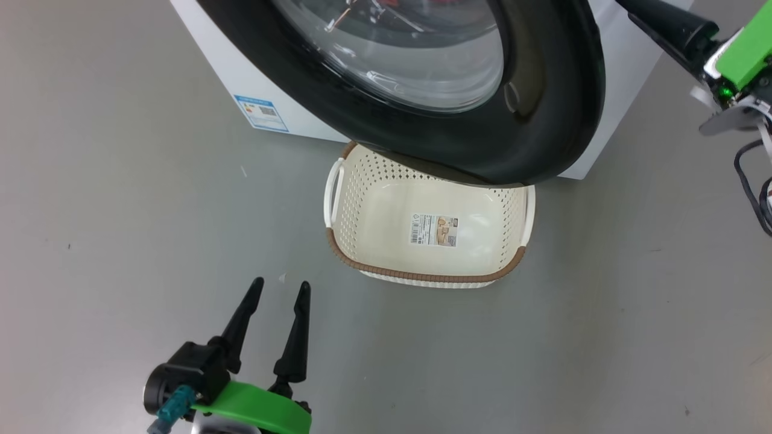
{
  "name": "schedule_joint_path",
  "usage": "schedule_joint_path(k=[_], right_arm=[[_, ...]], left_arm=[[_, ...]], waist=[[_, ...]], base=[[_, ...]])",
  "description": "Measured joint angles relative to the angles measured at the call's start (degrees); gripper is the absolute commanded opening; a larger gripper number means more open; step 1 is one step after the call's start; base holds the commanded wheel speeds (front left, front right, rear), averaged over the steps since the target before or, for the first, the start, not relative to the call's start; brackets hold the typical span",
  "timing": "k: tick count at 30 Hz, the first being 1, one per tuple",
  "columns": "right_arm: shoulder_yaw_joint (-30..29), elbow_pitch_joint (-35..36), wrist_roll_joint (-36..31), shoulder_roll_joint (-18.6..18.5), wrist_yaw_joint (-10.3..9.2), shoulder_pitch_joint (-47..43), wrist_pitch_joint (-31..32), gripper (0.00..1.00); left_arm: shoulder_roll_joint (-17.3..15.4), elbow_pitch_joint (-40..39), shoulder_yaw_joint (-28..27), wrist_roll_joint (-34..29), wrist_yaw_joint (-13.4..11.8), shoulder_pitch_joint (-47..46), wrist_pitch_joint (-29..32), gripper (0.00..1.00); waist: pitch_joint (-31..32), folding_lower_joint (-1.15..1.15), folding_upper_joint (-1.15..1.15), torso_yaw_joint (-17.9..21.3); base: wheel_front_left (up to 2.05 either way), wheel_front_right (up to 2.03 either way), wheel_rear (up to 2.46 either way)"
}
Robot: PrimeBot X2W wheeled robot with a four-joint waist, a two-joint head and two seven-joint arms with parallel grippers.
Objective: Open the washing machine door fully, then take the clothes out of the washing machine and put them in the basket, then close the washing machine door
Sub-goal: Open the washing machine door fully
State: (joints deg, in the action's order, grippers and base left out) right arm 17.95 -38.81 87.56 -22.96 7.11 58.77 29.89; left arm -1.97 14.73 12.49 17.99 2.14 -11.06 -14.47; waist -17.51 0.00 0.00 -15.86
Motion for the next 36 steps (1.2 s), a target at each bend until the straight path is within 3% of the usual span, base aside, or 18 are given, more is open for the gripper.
schedule_joint_path(k=[23,36], right_arm=[[-2.29,9.88,-0.13,-2.6,0.0,-24.33,-9.42,1.0],[2.64,16.31,-8.24,-3.3,0.0,-34.9,-19.65,1.0]], left_arm=[[-0.03,-0.03,-4.27,-1.86,1.9,3.23,0.0,1.0],[-0.04,0.08,-6.31,-2.32,2.45,4.15,0.0,1.0]], waist=[[4.08,0.0,0.0,3.9],[5.62,0.0,0.0,5.11]], base=[[0.0,0.0,0.0],[0.0,0.0,0.0]])
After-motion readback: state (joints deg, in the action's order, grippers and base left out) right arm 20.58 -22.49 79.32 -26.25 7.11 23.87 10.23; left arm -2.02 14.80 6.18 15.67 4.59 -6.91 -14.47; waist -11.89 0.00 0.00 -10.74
